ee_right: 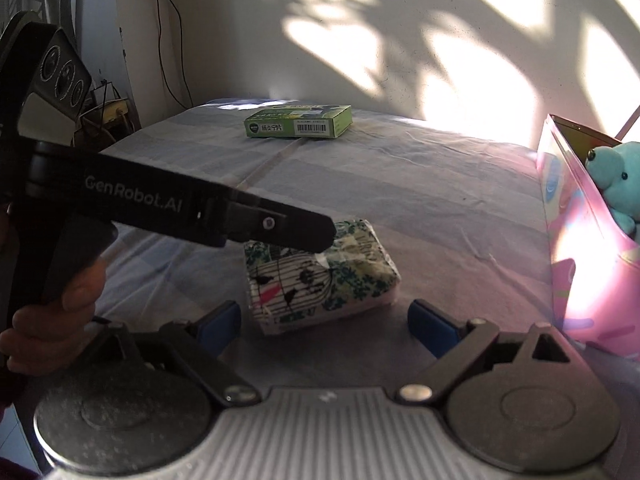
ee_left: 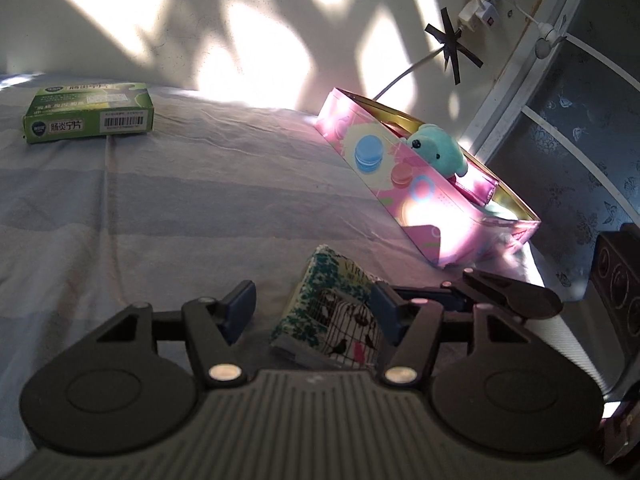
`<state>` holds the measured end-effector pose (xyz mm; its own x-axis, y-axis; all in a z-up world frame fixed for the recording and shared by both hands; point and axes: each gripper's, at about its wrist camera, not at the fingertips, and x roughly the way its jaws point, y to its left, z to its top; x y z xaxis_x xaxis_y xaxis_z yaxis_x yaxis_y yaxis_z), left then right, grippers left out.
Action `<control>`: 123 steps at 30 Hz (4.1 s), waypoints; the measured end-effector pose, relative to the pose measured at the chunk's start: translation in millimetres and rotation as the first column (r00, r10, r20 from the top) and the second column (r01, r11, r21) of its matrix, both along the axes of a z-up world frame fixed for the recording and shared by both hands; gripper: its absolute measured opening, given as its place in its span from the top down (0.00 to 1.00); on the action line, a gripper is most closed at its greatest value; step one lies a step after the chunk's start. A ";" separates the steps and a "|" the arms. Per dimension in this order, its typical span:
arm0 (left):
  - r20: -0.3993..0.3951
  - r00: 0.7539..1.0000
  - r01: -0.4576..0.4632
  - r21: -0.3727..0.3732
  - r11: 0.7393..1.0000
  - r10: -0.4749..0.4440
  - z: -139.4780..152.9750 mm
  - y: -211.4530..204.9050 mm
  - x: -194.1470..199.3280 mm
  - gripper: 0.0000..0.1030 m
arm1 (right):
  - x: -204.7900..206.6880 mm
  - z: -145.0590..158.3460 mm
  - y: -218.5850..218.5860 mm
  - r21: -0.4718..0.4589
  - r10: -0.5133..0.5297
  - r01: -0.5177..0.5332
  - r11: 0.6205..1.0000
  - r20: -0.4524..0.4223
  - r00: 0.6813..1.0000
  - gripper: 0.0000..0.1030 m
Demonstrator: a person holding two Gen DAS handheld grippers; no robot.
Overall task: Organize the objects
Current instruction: 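Lower the floral tissue pack into the pink tin and release it, then move the right gripper to the green toothpaste box and grasp it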
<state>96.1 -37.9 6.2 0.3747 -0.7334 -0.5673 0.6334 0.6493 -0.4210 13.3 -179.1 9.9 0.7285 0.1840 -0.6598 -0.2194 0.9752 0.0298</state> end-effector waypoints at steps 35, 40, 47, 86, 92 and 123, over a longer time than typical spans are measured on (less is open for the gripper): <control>0.369 0.927 -0.039 0.274 0.961 -0.067 74.2 -201.8 -25.2 0.34 | -69.7 43.8 -189.8 0.174 -0.525 0.495 0.851 0.263 0.810 0.33; 0.418 0.908 -0.113 0.295 0.949 -0.022 73.4 -184.6 -43.2 0.31 | -78.0 50.8 -184.1 0.192 -0.533 0.498 0.846 0.271 0.801 0.33; 0.436 0.900 -0.162 0.295 0.942 0.017 68.4 -158.5 -50.3 0.30 | -82.3 59.1 -168.2 0.202 -0.528 0.488 0.849 0.275 0.804 0.33; 0.419 0.855 -0.441 0.276 0.854 0.306 28.7 -7.5 19.6 0.29 | 2.2 54.4 -42.6 0.063 -0.261 0.254 0.965 0.198 0.945 0.33; 0.405 0.824 -0.522 0.273 0.808 0.396 20.7 24.6 40.3 0.29 | 24.8 44.1 -20.8 0.045 -0.201 0.197 0.979 0.161 0.966 0.33; 0.157 0.637 -0.769 0.064 0.636 0.755 22.9 128.5 79.9 0.29 | 337.9 14.6 59.5 0.136 -0.061 0.076 0.988 -0.112 0.992 0.21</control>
